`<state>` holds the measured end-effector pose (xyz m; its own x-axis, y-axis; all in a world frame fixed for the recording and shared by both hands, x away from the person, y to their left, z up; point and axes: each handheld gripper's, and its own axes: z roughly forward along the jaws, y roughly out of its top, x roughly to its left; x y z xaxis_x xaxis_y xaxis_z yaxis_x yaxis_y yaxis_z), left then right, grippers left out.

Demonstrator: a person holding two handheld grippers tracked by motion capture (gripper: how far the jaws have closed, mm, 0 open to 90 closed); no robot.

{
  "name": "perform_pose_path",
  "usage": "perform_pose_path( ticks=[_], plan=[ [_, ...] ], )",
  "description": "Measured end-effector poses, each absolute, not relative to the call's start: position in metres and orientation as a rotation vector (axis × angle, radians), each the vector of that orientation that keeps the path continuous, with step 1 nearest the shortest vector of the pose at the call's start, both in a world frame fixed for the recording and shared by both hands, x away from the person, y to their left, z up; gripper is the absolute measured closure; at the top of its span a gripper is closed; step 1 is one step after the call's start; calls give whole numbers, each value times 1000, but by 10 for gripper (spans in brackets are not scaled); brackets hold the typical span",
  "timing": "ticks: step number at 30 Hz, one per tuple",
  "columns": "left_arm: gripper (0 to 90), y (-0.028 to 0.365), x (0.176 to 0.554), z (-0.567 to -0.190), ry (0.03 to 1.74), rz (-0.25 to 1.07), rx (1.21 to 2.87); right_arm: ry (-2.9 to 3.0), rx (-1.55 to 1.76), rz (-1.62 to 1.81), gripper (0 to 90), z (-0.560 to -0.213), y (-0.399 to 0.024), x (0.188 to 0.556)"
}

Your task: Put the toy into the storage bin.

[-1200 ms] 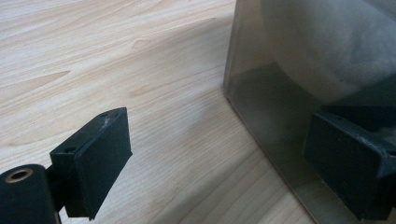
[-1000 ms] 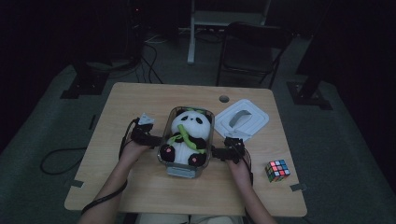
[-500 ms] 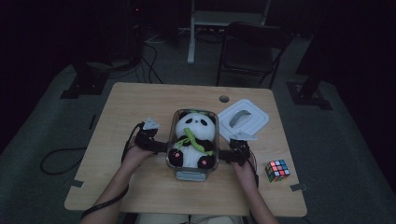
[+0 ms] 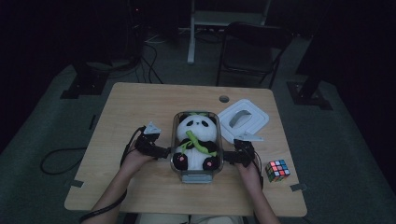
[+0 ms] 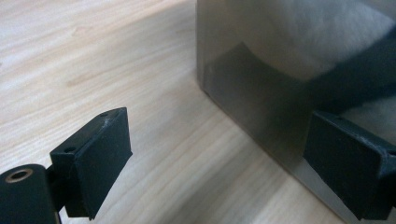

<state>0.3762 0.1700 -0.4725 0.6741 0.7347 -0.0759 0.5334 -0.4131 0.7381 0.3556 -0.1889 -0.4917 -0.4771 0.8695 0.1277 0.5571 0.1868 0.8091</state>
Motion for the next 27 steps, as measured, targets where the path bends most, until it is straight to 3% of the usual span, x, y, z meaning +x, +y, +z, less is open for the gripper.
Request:
perform_pose_path(
  ticks=[7, 14, 27],
  plan=[
    [89, 188, 366, -438, 958, 372, 2035, 2016, 1359, 1273, 139, -459, -201, 349],
    [89, 176, 347, -409, 858, 365, 2001, 1997, 1325, 1404, 134, -430, -197, 334],
    [89, 151, 323, -401, 729, 296, 2074, 2157, 1163, 1525, 106, -410, -182, 299]
  ],
)
